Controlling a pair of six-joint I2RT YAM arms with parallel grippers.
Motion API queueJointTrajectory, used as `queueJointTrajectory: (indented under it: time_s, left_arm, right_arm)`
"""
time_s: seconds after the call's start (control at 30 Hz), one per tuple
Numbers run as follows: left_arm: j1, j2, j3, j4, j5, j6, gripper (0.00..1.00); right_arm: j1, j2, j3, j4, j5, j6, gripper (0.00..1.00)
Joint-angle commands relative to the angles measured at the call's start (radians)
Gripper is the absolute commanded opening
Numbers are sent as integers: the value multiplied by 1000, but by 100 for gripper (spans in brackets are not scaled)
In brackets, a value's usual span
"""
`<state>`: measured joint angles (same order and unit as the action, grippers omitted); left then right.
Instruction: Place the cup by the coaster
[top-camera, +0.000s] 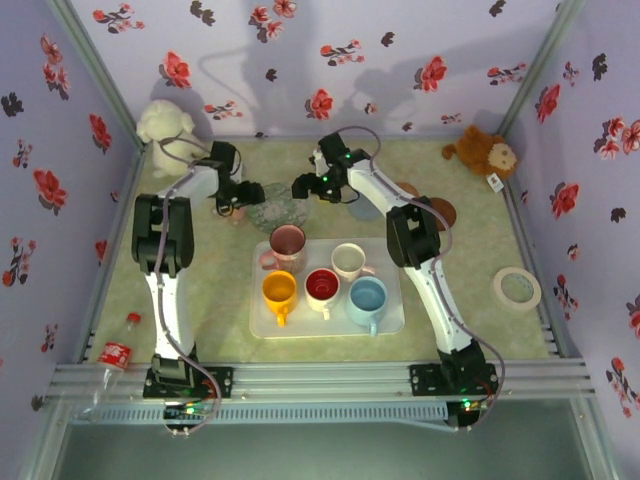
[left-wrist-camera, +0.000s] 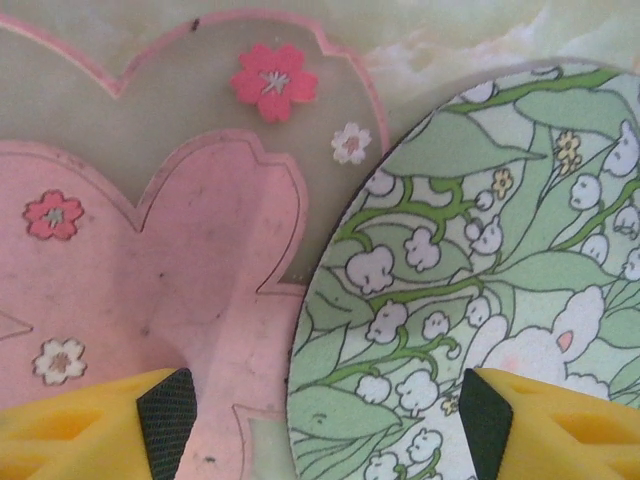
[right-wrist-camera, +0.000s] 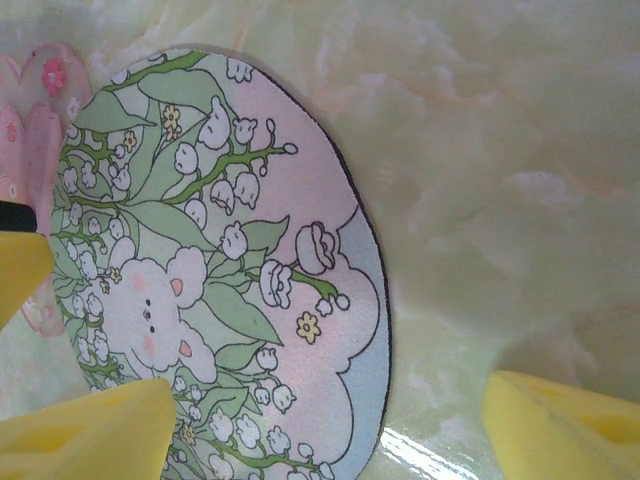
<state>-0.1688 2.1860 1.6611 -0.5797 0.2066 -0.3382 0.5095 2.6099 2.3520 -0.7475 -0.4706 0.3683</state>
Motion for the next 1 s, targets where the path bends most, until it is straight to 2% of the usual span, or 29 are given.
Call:
queueJointTrajectory:
  time_s: [0.0,0.2,0.47,0.6,0.73,0.83,0.9,0.97]
  left_arm:
    - [0,68,5,12,74,14,72]
    - [-24,83,10,0,150,43,63]
    - [-62,110,41,-50,193,70,57]
    - [-67,113,45,-49,197,62,38]
    - [-71,115,57,-45,213,53,27]
    - [-72,119,70,-46,216,46,9]
    - [-73,124,84,-47,233,39,4]
    - [-83,136,103,-53,244,40,4]
  right_arm:
    - [21,9,-42,-78,19,15,82]
    - [21,11,-42,-71,7,19,82]
    - [21,10,-48,-69,3,26,81]
    - [19,0,-55,-69,15,26,80]
    - [15,-17,-73,-62,33,31,76]
    - [8,-38,-101,-32,38,45,70]
    - [4,-47,-109,-23,39,53,66]
    - [-1,-59,-116,-24,52,53,64]
